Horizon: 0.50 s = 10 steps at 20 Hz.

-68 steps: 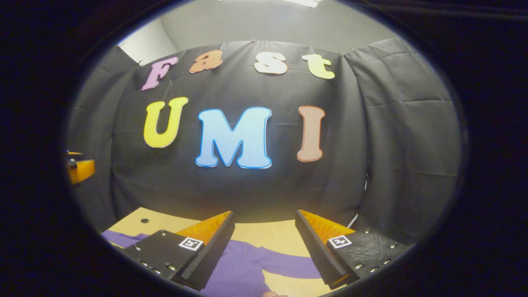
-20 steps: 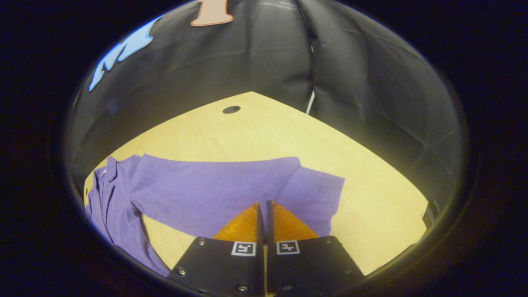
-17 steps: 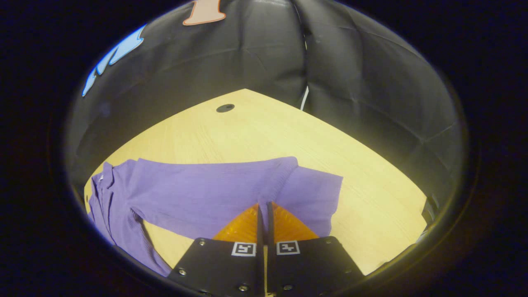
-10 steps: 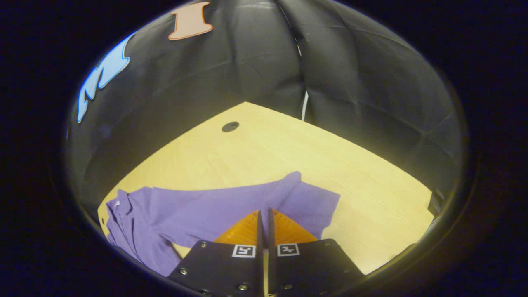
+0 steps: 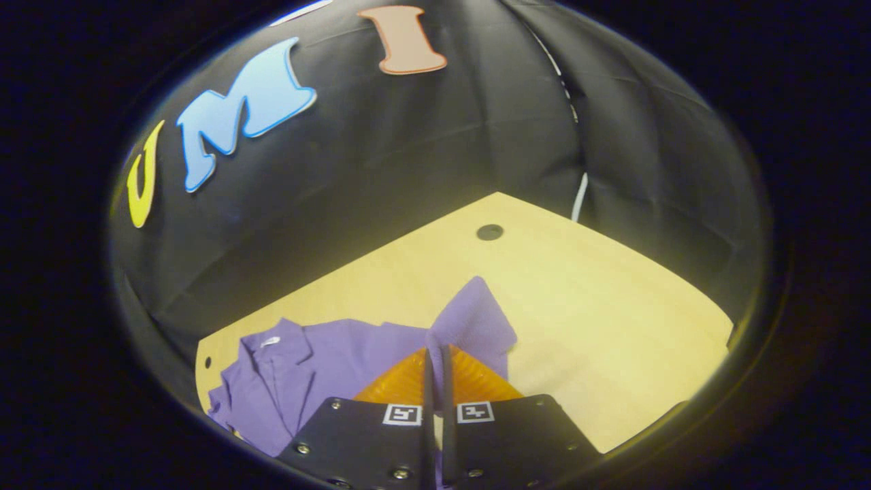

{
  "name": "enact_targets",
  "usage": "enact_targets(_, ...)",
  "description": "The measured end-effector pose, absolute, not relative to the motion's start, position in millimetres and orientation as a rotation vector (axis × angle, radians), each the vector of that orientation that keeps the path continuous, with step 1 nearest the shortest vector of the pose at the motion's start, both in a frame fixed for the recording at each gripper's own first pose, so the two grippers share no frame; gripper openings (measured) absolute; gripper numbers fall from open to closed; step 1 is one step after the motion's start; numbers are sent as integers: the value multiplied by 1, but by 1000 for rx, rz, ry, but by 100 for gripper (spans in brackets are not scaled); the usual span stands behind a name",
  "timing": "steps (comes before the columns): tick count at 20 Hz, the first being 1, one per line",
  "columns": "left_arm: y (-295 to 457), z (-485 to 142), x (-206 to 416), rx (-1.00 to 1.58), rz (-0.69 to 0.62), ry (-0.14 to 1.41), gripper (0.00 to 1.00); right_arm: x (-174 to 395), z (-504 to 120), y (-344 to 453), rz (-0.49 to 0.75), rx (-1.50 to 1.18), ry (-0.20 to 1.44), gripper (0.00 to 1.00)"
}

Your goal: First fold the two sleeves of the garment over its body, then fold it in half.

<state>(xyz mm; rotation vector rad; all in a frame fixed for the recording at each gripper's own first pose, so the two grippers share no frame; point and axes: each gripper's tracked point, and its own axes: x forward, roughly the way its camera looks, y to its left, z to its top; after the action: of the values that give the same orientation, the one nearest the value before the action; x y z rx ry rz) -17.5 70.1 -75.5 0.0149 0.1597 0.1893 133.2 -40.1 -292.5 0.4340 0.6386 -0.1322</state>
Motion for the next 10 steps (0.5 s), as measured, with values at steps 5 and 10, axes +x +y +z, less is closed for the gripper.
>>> enact_targets(5, 108, -91, -21, 12, 204, 175, 100, 133, -273, 46, -2, 401, 633, 4)
enact_targets(10, 153, -105, -20, 7, 229, 188, 100, 130, -265, 136, 124, 372, 647, 4)
